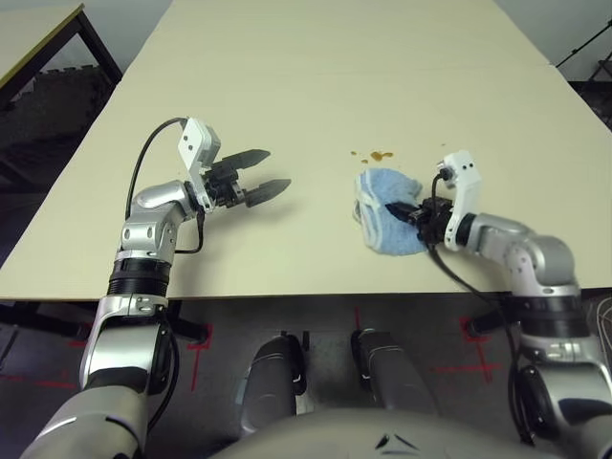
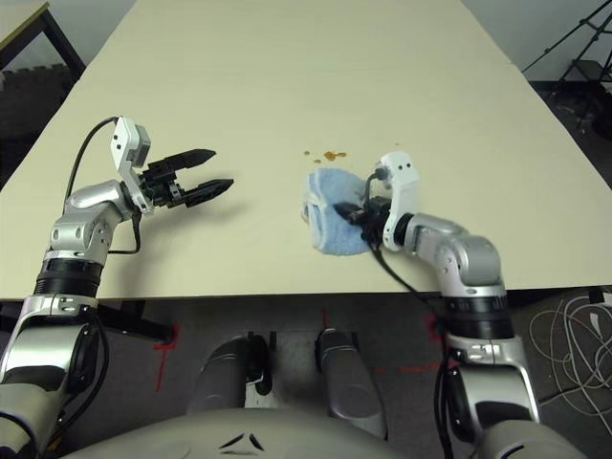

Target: Wipe the water off the table with a rag.

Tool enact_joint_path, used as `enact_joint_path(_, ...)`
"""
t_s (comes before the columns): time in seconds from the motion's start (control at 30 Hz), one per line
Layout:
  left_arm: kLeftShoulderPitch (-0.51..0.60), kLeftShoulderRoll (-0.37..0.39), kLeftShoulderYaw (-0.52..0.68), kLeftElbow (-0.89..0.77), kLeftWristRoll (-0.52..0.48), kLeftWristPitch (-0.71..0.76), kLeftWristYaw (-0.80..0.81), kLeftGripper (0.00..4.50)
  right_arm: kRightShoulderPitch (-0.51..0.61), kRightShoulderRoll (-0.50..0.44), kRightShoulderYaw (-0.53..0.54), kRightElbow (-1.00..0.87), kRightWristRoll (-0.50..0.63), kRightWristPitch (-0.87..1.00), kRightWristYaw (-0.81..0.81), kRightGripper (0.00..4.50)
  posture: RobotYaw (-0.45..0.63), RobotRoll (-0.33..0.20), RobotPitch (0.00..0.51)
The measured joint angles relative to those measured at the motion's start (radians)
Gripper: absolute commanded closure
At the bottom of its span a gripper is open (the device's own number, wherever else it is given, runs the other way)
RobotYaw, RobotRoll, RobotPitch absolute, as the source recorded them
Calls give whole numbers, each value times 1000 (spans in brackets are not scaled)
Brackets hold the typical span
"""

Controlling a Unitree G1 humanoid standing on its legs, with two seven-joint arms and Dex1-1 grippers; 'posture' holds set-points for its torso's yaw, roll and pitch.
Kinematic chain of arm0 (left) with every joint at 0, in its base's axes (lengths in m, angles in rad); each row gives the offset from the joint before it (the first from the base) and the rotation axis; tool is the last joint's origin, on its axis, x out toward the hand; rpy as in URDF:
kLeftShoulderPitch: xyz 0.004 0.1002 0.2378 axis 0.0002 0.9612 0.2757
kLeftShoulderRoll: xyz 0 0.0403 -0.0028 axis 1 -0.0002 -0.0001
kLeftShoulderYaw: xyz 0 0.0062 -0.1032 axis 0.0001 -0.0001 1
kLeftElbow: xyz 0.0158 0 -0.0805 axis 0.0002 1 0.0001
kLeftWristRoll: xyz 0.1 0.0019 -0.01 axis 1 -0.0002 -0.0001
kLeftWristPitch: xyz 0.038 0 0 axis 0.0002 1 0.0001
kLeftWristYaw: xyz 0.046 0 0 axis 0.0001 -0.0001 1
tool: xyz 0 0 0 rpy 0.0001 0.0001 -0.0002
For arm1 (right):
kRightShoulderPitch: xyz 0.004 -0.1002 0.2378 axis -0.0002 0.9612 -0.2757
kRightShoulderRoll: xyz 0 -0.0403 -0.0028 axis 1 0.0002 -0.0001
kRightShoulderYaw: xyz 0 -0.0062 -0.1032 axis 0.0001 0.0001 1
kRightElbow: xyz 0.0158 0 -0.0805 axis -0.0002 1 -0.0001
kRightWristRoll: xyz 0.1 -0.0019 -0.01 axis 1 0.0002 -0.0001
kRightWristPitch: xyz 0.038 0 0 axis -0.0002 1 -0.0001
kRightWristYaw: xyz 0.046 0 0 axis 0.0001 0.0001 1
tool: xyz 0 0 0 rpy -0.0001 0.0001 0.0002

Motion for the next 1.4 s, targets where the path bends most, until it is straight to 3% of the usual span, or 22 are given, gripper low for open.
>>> enact_joint_path(0.37, 0, -2, -5, 0, 0, 0, 0, 0, -80, -213, -40, 197, -24, -82, 72, 4500, -168, 0, 139)
enact_joint_path(0.53, 0, -2, -5, 0, 0, 0, 0, 0, -119, -247, -63, 266, -22, -109, 90, 4500, -168, 0, 139)
enact_joint_path(0.67, 0, -2, -5, 1, 0, -1, 0, 0, -160, -230, -121, 280, 5, -105, 79, 4500, -170, 0, 135)
enact_joint_path(0.77, 0, -2, -5, 7, 0, -7, -1, 0, -214, -161, -184, 280, 51, -99, 36, 4500, -170, 0, 135)
enact_joint_path(0.9, 0, -1, -5, 14, 2, -13, -1, 0, -248, -121, -196, 292, 64, -102, -9, 4500, -168, 0, 135)
enact_joint_path(1.4, 2, 17, -5, 7, 5, -12, -1, 0, -388, -16, -120, 728, -113, -406, -76, 4500, -138, 0, 131)
